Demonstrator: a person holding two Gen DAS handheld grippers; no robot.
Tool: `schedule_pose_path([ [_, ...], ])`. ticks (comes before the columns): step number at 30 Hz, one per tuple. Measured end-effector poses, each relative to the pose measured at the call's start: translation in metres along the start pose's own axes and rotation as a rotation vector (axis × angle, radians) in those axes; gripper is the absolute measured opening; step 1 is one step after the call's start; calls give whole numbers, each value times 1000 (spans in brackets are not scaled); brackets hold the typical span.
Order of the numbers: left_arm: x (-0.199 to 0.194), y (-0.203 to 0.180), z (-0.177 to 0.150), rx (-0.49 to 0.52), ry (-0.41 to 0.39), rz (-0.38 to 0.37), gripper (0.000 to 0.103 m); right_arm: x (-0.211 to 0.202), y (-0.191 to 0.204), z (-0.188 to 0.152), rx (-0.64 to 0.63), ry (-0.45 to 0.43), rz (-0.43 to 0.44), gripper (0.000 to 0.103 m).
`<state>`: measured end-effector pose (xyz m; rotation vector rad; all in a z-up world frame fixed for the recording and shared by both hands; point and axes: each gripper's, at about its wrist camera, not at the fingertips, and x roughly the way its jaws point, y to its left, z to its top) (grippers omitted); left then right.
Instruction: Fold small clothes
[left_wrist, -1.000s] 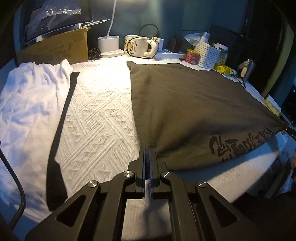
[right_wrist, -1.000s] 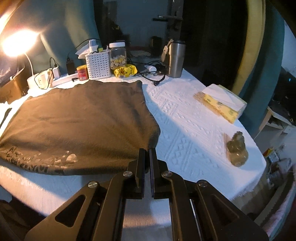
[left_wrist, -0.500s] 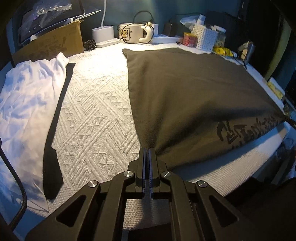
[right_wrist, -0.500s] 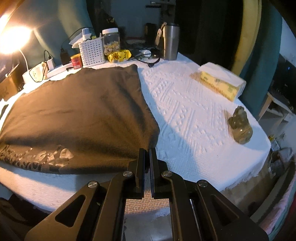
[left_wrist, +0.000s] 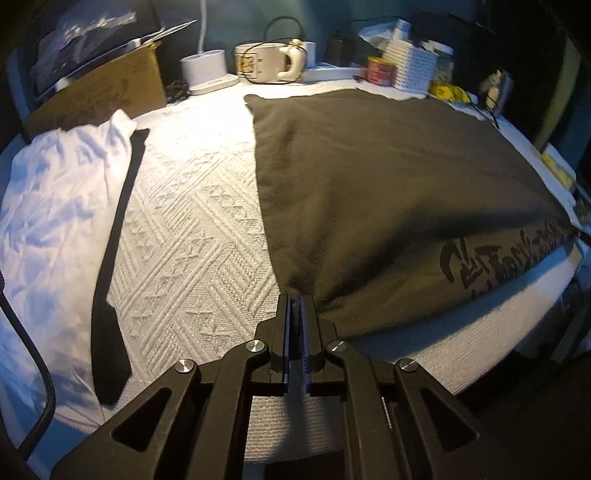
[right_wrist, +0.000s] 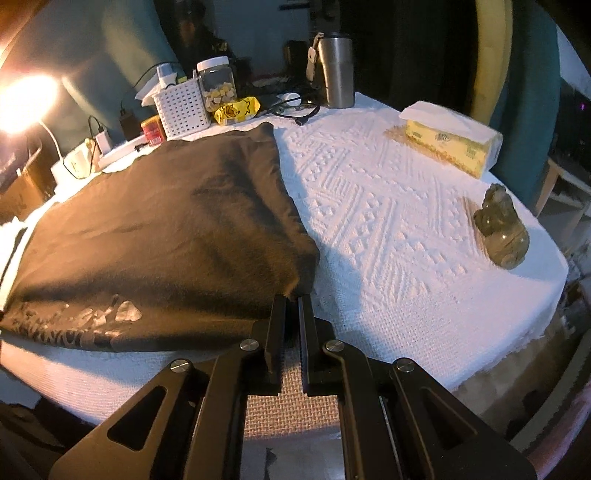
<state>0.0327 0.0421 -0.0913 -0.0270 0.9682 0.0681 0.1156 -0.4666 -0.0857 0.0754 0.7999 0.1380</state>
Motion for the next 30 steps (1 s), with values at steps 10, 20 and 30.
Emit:
schedule_pose_path([
  [10, -17, 20, 15, -142, -102, 79, 6, -1, -8, 1, 42, 5, 54, 6],
  [20, -9, -14, 44, -80, -159, -22, 39, -8, -6, 1, 47, 26, 7, 20],
  [30, -5, -23, 66, -46, -214, -109, 43, -20, -11, 6, 124, 42, -13, 50],
])
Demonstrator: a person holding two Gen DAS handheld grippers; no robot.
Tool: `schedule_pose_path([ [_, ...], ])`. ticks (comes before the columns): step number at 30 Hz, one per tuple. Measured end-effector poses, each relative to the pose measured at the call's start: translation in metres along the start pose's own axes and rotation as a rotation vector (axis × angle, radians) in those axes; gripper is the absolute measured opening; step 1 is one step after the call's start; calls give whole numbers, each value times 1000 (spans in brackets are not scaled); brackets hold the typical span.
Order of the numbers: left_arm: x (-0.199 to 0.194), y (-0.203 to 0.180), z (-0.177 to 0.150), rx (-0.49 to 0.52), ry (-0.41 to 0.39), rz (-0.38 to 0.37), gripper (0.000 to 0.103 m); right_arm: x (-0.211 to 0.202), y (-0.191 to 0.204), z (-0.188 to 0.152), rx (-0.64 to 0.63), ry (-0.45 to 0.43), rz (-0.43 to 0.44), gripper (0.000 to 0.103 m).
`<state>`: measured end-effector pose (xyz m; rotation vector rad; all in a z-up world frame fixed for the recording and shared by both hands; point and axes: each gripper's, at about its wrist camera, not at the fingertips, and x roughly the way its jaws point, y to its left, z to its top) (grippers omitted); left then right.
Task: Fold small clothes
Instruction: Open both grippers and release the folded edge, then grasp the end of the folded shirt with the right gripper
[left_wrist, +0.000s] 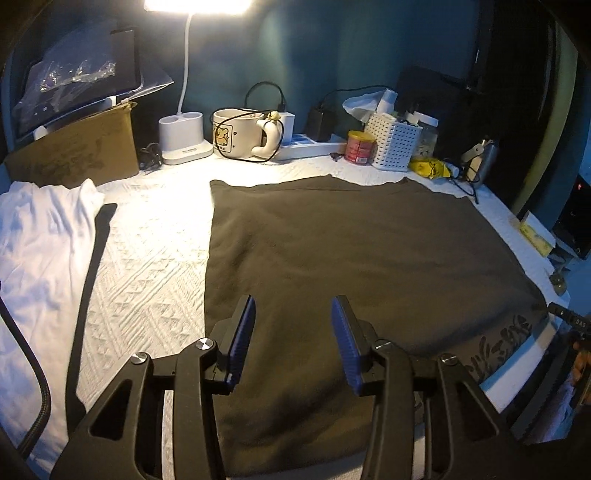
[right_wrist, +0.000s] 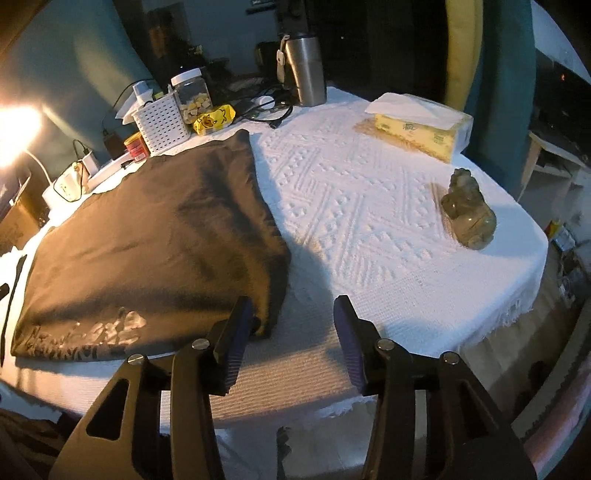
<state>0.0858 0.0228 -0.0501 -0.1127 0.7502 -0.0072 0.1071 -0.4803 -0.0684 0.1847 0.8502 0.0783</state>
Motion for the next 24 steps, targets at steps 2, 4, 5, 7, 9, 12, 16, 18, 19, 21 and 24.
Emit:
schedule_pose_path([
  [2, 1, 3, 1, -5, -8, -6, 43, 2, 2, 0, 30, 13, 17, 57],
  [4, 1, 8, 3, -15, -12, -10, 43, 4, 6, -2, 48, 30, 43, 58],
  [5, 2, 10, 2, -18, -12, -10, 43, 5, 8, -2, 51, 39, 49, 58],
  [7, 5, 16, 2, -28, -10, -7, 43, 8, 15, -2, 49, 57, 46, 58],
  [9, 8, 23, 2, -43, -3, -5, 43, 11, 22, -2, 40, 71, 47, 58],
  [12, 12, 32, 4, -61, 3, -2, 43, 16, 30, -1, 51, 75, 33, 59],
  [16, 16, 42, 9, -71, 3, 3, 43, 20, 31, 2, 114, 64, 35, 70],
  [18, 18, 45, 11, -74, 5, 2, 43, 21, 30, 3, 154, 49, 17, 70],
  [19, 19, 47, 13, -75, 6, 2, 43, 21, 29, 4, 172, 43, 13, 70],
  [21, 23, 51, 15, -78, 11, -3, 43, 21, 29, 4, 209, 32, 2, 70],
  [24, 28, 54, 19, -64, 21, -13, 43, 22, 35, 4, 232, 25, -5, 70],
])
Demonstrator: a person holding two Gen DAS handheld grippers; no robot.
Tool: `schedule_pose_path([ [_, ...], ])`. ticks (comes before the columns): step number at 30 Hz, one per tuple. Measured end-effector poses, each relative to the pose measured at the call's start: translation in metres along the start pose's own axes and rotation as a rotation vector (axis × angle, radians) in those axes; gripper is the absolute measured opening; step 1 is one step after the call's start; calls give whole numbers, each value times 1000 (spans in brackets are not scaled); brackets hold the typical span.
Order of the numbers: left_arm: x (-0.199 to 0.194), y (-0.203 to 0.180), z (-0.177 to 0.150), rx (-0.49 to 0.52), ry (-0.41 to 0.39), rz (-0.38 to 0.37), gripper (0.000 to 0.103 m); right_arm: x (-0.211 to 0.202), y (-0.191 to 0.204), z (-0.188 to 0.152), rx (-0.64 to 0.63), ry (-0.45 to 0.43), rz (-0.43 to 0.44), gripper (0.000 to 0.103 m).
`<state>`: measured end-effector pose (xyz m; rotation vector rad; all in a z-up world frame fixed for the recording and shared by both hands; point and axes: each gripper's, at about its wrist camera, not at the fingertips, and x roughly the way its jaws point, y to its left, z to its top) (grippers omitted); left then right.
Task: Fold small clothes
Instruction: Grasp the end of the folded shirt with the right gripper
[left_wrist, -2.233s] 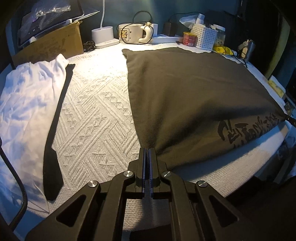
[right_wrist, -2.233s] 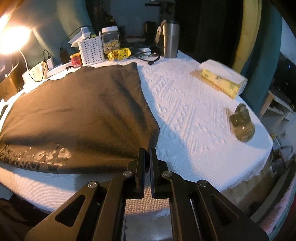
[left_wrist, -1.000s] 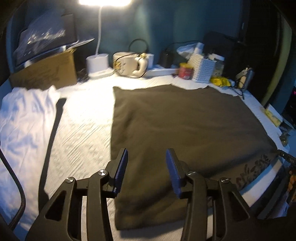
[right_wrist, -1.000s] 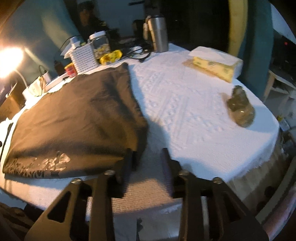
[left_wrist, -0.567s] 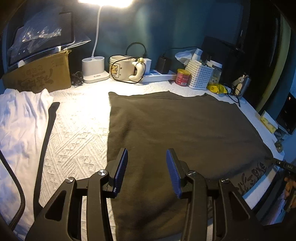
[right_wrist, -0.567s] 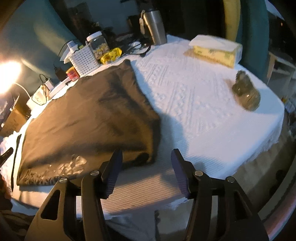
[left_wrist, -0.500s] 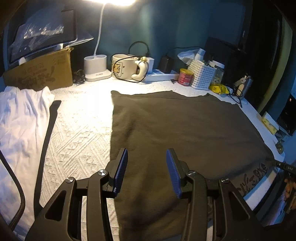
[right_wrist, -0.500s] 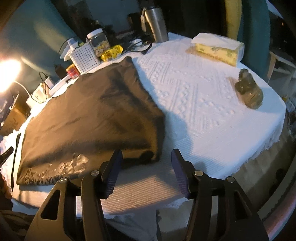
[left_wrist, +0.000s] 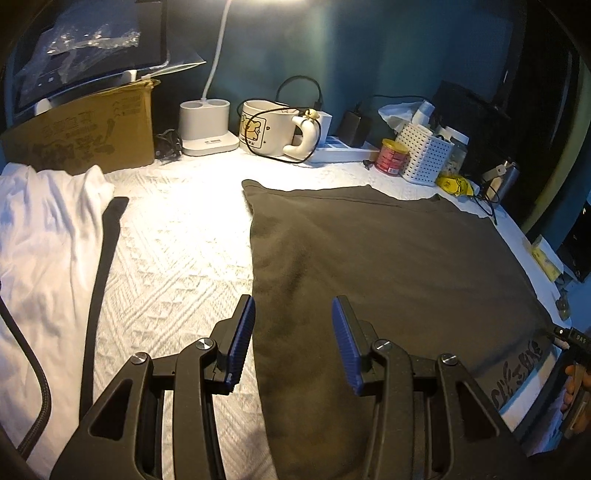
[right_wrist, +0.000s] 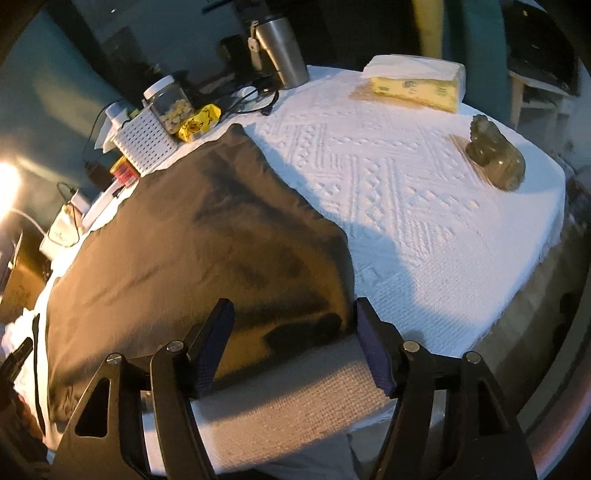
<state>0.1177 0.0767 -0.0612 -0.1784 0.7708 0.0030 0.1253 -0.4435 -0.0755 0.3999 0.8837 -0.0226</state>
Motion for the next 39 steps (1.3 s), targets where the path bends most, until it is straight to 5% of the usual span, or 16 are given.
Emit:
schedule_pose_path([
  [28, 19, 21, 22, -30, 63, 71, 43, 74, 81, 50, -89, 2, 204, 69],
  [32, 21, 22, 21, -40, 74, 83, 43, 81, 95, 54, -176, -1, 150, 55],
  [37, 25, 20, 20, -38, 89, 84, 43, 91, 109, 55, -276, 6, 123, 21],
  [39, 25, 18, 21, -31, 90, 82, 43, 93, 117, 52, -336, -6, 104, 18],
])
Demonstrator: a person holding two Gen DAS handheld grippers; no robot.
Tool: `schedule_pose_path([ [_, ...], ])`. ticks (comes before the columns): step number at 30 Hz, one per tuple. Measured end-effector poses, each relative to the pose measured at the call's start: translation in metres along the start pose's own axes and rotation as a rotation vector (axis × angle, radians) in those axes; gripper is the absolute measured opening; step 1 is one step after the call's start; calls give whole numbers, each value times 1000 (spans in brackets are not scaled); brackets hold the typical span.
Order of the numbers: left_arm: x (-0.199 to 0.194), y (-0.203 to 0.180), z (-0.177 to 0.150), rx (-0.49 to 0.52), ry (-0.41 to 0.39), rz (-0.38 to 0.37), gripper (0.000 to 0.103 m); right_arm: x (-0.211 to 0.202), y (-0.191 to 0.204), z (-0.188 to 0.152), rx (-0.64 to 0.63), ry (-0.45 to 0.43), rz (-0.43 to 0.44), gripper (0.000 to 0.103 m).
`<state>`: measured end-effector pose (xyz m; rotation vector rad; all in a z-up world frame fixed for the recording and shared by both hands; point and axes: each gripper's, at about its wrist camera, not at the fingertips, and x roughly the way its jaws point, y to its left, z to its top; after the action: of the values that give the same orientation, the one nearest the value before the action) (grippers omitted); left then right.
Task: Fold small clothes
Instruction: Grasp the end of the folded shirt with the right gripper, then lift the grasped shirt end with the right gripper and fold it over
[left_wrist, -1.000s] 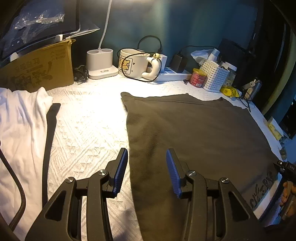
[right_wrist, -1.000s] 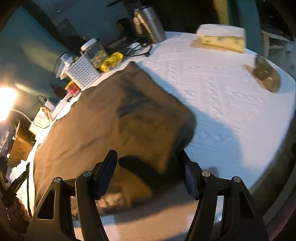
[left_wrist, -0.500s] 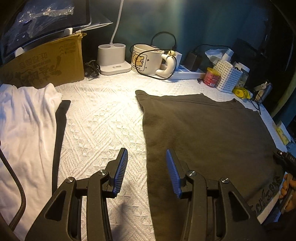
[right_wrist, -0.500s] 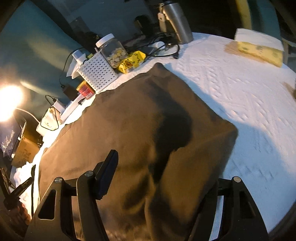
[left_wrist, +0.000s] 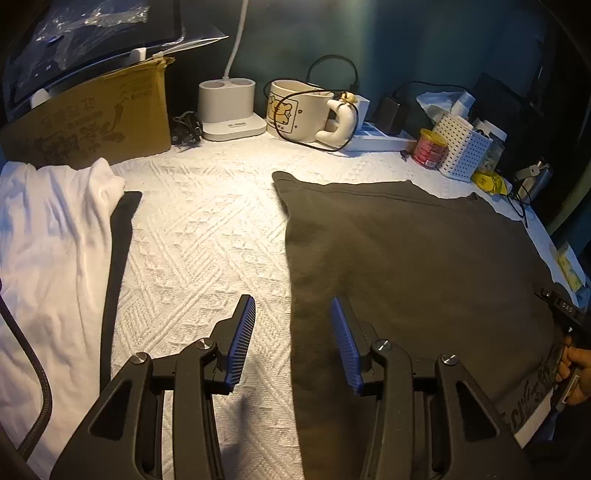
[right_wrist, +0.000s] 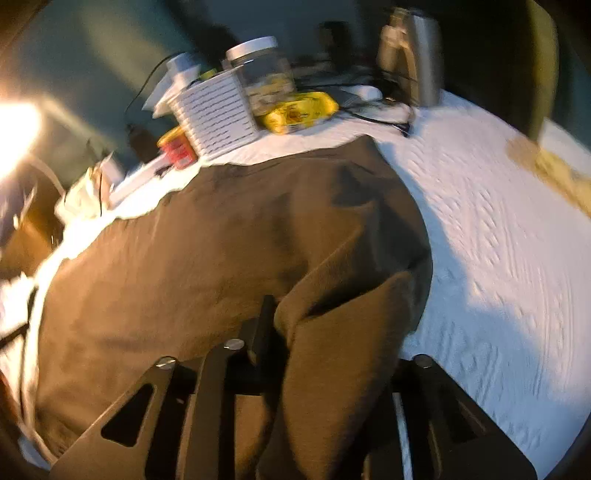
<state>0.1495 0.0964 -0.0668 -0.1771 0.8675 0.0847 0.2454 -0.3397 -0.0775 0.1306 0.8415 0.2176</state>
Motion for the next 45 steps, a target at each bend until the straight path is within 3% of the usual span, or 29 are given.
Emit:
schedule_pose_path([
  [10, -7, 3, 2, 1, -21, -10, 43, -19, 10, 14, -20, -61, 70, 14],
  [20, -18, 14, -5, -23, -59, -36, 43, -47, 73, 39, -138, -139, 159, 14],
  [37, -36, 29, -4, -56, -155, -112, 43, -46, 180, 36, -327, -123, 249, 14],
  [45, -41, 42, -10, -62, -166, -102, 43, -34, 225, 25, -420, -89, 282, 14],
])
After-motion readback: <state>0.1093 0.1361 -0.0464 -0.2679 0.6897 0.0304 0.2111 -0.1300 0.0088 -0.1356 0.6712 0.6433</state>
